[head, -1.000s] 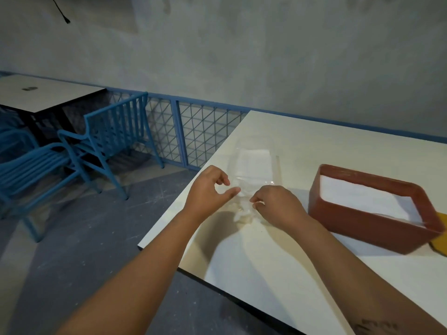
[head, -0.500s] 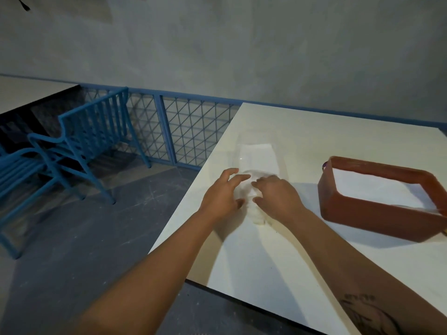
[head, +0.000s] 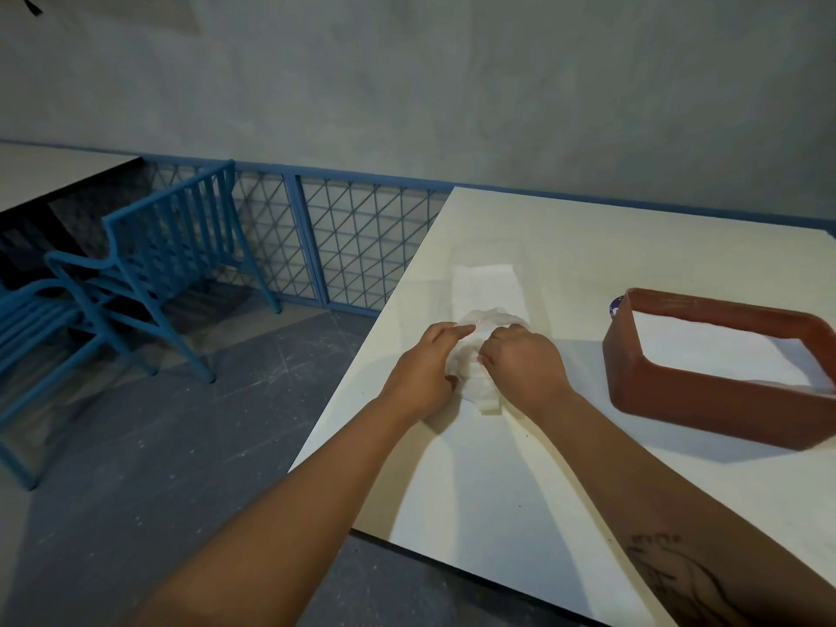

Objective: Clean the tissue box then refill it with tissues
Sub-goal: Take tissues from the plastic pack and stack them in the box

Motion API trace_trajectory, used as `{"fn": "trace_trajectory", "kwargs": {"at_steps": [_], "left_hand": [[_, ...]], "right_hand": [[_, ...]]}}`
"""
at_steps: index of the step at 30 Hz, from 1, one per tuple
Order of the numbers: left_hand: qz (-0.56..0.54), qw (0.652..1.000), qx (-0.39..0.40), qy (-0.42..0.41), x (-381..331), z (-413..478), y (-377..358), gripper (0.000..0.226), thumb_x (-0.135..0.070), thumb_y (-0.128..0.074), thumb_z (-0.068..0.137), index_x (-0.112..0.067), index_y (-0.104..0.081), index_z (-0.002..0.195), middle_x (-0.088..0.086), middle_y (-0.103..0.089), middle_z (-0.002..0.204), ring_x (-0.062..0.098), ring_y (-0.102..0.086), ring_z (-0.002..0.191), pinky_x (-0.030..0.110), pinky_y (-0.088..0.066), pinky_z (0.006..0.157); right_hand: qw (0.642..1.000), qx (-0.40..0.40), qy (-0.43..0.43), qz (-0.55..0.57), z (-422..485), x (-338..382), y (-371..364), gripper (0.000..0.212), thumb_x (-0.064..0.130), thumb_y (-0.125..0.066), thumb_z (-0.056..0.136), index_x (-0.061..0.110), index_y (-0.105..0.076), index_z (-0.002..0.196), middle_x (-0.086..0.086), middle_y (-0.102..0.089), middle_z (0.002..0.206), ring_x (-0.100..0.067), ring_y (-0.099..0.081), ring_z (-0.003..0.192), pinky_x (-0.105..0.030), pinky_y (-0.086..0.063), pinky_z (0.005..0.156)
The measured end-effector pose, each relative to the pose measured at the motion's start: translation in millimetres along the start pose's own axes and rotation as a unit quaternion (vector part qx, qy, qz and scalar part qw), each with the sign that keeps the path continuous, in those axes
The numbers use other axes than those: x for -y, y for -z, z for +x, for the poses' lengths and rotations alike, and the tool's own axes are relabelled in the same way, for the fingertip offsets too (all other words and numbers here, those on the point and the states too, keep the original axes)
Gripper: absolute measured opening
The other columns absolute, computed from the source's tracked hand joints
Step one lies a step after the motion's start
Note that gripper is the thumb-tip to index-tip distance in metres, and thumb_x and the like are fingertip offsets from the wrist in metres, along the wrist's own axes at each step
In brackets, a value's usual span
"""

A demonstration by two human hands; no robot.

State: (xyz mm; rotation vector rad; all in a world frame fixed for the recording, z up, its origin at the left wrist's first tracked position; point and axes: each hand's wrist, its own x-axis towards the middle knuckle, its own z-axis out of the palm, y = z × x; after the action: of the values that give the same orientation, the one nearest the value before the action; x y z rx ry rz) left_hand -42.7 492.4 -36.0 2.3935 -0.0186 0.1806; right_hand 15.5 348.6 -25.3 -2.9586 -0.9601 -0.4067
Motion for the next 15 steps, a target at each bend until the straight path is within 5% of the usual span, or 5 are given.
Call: {"fn": "trace_trajectory", "kwargs": {"at_steps": [5,11,15], "left_hand": [[-0.009,1.000,0.002,0.002,-2,1,-1,0.071,0.006,-0.053,0.075,-0.027,-0.042,0.137,-0.010,-0.037,0.142,0.015,-0.049,0.120,0.026,-0.046,0.088],[-0.009,1.000,-0.005,-0.004,1,2,-4,0.072,0.007,-0.055,0.074,-0.026,-0.044,0.136,-0.009,-0.038,0.141,0.014,-0.050,0.118,0.017,-0.039,0.077],[-0.013,1.000,-0.011,-0.001,0,3,-7,0.071,0.007,-0.055,0.074,-0.027,-0.043,0.136,-0.010,-0.038,0.141,0.015,-0.051,0.116,0.018,-0.040,0.078]], "right_hand": [[0.999,-0.001,0.018,0.034,-4,-2,-5,0.015,0.027,-0.082,0.061,0.017,-0.072,0.065,-0.003,-0.069,0.068,-0.023,-0.067,0.068,-0.025,-0.044,0.049],[1.000,0.000,0.017,0.019,7,-5,-15,0.026,0.004,-0.082,0.040,0.019,-0.063,0.049,0.001,-0.059,0.050,-0.021,-0.060,0.050,-0.022,-0.043,0.037],[0.999,-0.043,0.027,-0.002,3,-2,-11,0.029,0.008,-0.086,0.042,0.014,-0.059,0.052,-0.001,-0.059,0.051,-0.021,-0.059,0.049,-0.022,-0.039,0.038]]}}
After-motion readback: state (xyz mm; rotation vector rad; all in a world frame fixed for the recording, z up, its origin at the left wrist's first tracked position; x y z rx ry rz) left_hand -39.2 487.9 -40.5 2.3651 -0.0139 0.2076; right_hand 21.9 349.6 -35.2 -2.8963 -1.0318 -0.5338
